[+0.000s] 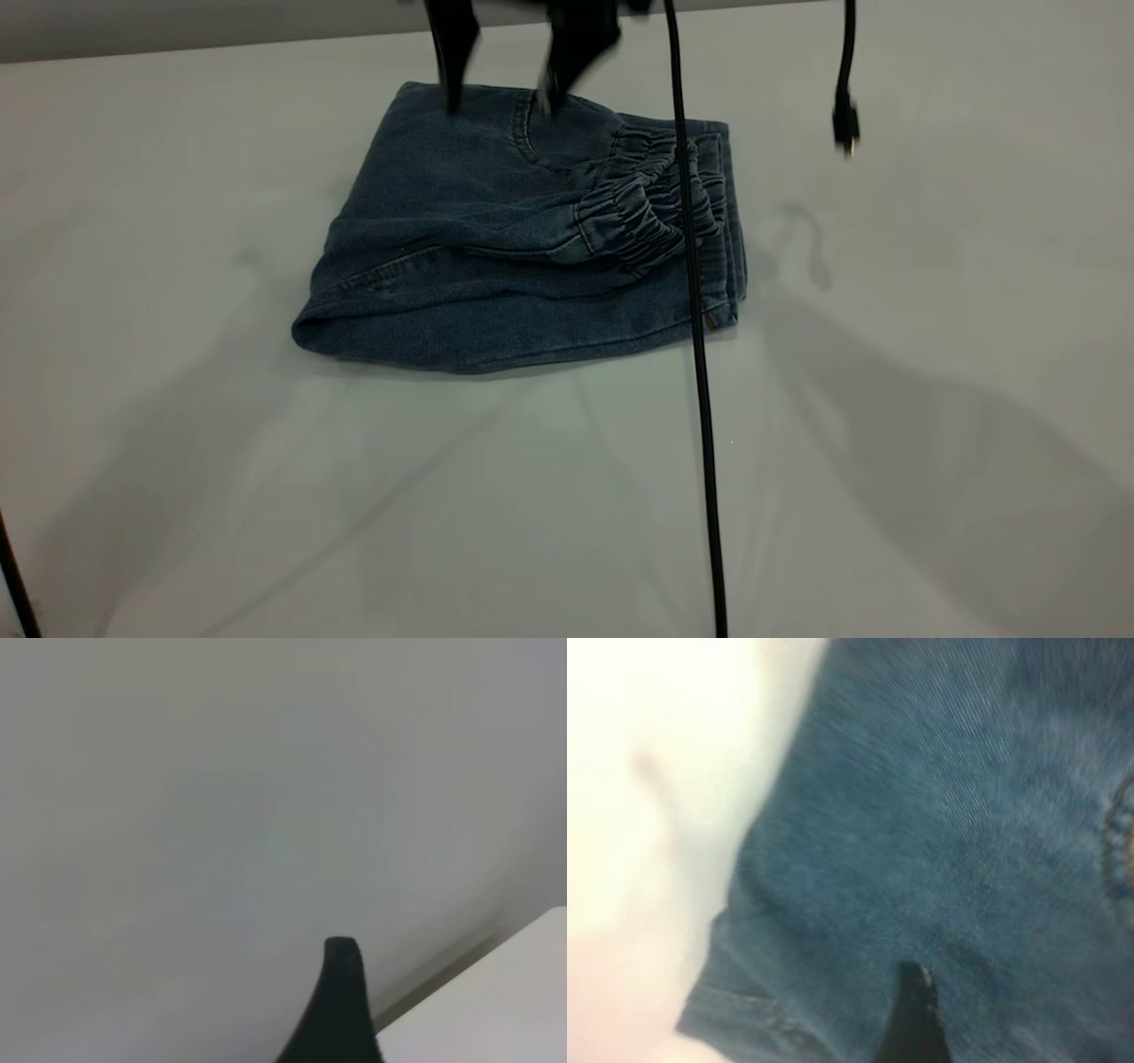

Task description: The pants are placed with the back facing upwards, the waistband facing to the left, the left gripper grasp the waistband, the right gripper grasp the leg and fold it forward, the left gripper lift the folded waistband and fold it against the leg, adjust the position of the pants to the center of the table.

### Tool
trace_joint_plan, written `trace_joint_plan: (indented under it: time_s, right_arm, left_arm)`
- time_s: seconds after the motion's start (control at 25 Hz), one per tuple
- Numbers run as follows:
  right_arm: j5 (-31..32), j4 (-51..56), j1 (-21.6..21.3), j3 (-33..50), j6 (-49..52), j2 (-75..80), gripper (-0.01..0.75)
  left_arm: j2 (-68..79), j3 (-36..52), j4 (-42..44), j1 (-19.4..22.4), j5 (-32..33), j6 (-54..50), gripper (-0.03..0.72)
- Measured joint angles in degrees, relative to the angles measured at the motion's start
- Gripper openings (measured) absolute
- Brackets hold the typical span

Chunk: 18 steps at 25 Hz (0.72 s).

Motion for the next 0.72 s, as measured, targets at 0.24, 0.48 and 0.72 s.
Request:
trace_joint_plan:
  time_s: [0.24, 0.48, 0.72]
  right_arm:
    - [0.0, -4.9, 0.0, -0.1, -6.9, -11.1, 0.493]
    - [0.1, -8.4, 0.0, 0.0, -13.2, -25.0, 0.493]
    - [0.1, -8.8, 0.0, 6.7, -13.2, -40.2, 0.493]
  left_arm:
    - [-2.1, 0.1, 0.5, 0.0, 0.2, 0.7, 0.581]
    - [-7.2, 0.1, 9.7, 0.5, 6.7, -2.9, 0.581]
    - [-15.1, 0.6, 27.4, 6.4, 19.7, -20.5, 0.581]
